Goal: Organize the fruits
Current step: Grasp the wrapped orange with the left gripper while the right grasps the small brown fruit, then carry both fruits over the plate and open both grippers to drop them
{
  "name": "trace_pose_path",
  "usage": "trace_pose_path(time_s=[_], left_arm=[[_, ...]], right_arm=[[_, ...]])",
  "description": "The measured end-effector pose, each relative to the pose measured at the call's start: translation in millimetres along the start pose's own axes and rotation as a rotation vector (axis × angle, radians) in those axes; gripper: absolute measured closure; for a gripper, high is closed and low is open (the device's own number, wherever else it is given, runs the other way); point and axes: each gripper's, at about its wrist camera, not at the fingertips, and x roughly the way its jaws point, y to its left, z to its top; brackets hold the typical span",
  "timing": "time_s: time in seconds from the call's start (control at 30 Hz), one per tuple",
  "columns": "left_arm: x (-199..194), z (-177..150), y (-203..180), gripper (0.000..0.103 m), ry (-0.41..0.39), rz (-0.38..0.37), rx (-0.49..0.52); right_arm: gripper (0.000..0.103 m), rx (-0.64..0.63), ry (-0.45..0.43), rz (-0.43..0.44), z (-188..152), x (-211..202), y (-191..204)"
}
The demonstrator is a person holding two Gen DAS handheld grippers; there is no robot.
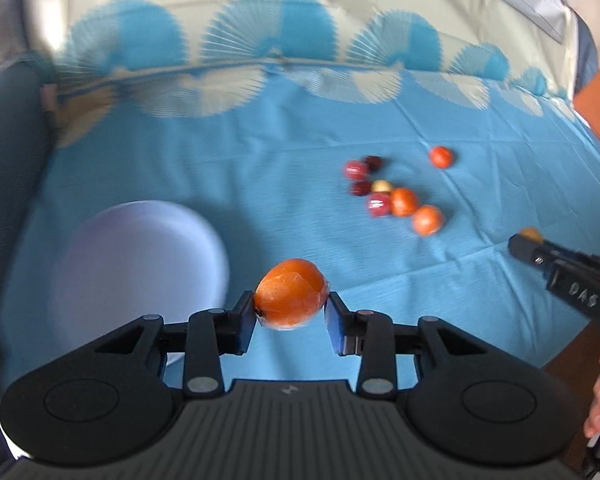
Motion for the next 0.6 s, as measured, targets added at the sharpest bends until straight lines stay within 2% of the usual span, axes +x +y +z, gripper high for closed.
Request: trace_pose_path(time_s=[0.1,0.33,0.6], left_arm=[[-40,-15,31,0.062,-0.032,0.056,-0.034],[-117,-54,88,0.062,-0.104,0.121,-0.116],[-165,-105,129,0.062,-0.131,0.108,-0.191]], right_arm=[[0.075,-0.026,-0.020,0.067,2,-26,35],[0.075,-0.148,-0.062,0.177,-2,-82,123],[0.075,-0.266,-0.033,0.277,-28,-139,203]])
